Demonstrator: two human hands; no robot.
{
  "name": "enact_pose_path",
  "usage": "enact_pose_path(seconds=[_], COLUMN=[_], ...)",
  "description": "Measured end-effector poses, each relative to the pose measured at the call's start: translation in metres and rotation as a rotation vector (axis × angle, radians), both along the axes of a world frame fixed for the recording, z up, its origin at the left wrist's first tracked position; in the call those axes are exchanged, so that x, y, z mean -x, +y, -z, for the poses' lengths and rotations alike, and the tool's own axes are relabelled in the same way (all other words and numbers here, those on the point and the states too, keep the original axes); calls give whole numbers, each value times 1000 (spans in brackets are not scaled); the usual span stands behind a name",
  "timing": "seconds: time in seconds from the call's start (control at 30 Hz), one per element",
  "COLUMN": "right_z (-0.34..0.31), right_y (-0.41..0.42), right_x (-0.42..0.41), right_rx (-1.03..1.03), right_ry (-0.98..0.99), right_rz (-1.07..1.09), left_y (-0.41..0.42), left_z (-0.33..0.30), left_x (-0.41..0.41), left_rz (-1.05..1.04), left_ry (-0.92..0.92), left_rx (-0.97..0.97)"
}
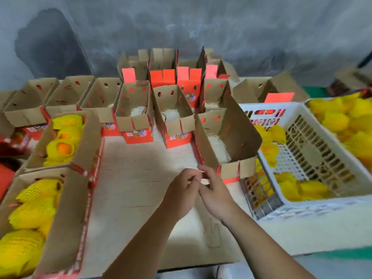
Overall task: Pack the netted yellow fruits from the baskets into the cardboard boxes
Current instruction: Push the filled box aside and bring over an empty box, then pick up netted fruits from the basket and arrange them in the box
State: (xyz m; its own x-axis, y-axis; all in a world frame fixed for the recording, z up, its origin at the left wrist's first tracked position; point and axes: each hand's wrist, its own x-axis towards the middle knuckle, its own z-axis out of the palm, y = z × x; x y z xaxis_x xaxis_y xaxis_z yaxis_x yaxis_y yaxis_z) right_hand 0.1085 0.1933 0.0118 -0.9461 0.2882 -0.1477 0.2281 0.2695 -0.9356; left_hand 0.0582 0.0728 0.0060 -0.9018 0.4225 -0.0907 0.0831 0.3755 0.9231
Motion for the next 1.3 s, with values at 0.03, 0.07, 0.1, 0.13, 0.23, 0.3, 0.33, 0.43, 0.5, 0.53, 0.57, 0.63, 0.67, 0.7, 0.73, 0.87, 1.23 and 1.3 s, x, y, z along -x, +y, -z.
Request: enact_pose_path(seconds=[0.03, 0.07, 0.1, 0.13, 0.23, 0.3, 0.33, 0.43, 0.5, 0.53, 0.57, 0.63, 0.67, 0.7, 0.73, 0.87, 1.23, 1.3], right_z=[-1, -2, -4, -5, -6, -6, -6, -2, 8, 13, 17, 27, 32, 36, 39, 47, 38, 32], right_y=[23, 46, 67, 86, 133, 158, 168, 180, 173, 166, 160, 150, 145, 141, 137, 133, 142, 141], right_x=[-6, -11, -16, -21, -31, -35, -35, -31, -27, -25, -24, -22, -20, -18, -15, -2, 43, 44], right_rx=[-37, -67, -90, -106, -161, -229, -263, -368, -535, -606, -656, -721, -738, -739, -739, -888, -914, -867], right_ry=[19, 34, 32, 20, 30, 47, 45, -15, -71, -102, -140, -193, -189, -168, -140, -96, -167, -167], right_rz=[29, 69, 107, 134, 127, 99, 83, -48, -184, -226, -242, -277, -310, -340, -357, -276, -407, -380], left_y=[24, 48, 70, 90, 129, 141, 145, 153, 150, 148, 143, 133, 124, 114, 102, 56, 63, 62], left_z=[1, 2, 4, 6, 16, 21, 21, 21, 21, 18, 16, 17, 18, 14, 9, 0, 28, 31], left_x=[1, 2, 6, 13, 40, 45, 40, 5, -27, -42, -57, -78, -84, -85, -82, -37, -46, -49], left_rz=[-7, -17, -19, -5, 216, 257, 216, 138, 79, 52, 57, 73, 123, 185, 251, 512, 419, 326], left_ry=[28, 87, 181, 310, 641, 669, 656, 694, 651, 596, 569, 492, 425, 368, 329, 543, 408, 394], left_rx=[7, 16, 50, 123, 683, 992, 1015, 933, 886, 910, 960, 995, 968, 901, 813, 883, 1103, 955])
